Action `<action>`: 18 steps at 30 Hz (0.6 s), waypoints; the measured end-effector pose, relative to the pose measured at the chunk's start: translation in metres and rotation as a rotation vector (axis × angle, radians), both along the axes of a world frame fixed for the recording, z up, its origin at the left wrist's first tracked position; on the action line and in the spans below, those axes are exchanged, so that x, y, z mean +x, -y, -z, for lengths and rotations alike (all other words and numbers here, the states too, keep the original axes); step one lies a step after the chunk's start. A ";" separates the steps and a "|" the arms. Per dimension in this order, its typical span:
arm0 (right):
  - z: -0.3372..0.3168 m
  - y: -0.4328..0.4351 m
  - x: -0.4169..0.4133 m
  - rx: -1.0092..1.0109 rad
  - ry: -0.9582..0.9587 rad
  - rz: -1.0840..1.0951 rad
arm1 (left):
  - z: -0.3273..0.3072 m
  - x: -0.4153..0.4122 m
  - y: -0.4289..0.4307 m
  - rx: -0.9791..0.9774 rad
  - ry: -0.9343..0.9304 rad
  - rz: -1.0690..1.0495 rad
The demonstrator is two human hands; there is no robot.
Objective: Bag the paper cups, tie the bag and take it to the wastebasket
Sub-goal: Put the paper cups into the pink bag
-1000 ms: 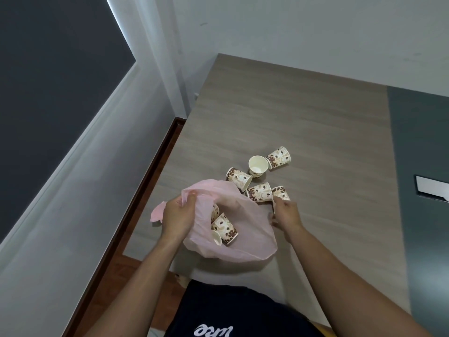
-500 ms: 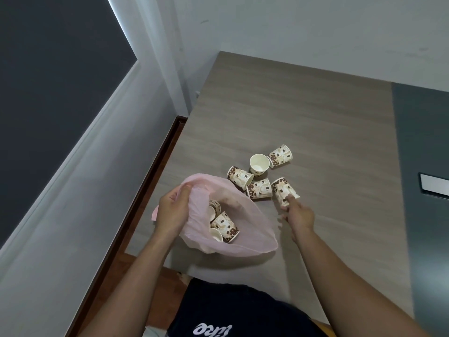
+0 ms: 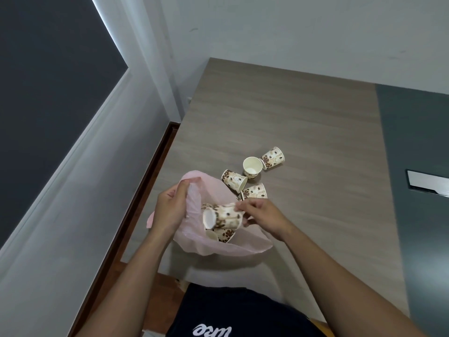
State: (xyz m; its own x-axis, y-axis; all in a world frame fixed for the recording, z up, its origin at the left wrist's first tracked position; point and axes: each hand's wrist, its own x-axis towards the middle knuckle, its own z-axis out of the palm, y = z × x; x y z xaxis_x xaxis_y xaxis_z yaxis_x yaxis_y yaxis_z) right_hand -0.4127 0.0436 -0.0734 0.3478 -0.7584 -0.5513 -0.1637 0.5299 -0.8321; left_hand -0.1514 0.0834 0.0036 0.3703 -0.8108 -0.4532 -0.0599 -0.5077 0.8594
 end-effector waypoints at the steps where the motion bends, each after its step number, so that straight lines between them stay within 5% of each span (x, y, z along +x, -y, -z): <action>1: 0.001 -0.003 0.009 -0.012 0.007 -0.047 | -0.002 0.000 0.001 -0.001 0.010 0.025; 8: -0.008 -0.010 0.077 -0.124 -0.027 -0.174 | -0.014 -0.002 -0.003 0.056 -0.045 0.191; 18: -0.002 -0.002 0.102 -0.110 -0.247 -0.357 | -0.021 0.010 -0.004 0.164 -0.397 0.192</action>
State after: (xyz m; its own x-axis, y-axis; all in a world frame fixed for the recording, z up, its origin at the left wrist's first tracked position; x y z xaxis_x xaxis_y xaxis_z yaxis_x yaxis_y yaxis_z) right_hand -0.3107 0.0459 -0.0709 0.4666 -0.6733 -0.5735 -0.5214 0.3143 -0.7933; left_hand -0.1409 0.0873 0.0251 -0.0079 -0.7537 -0.6571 0.1514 -0.6505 0.7443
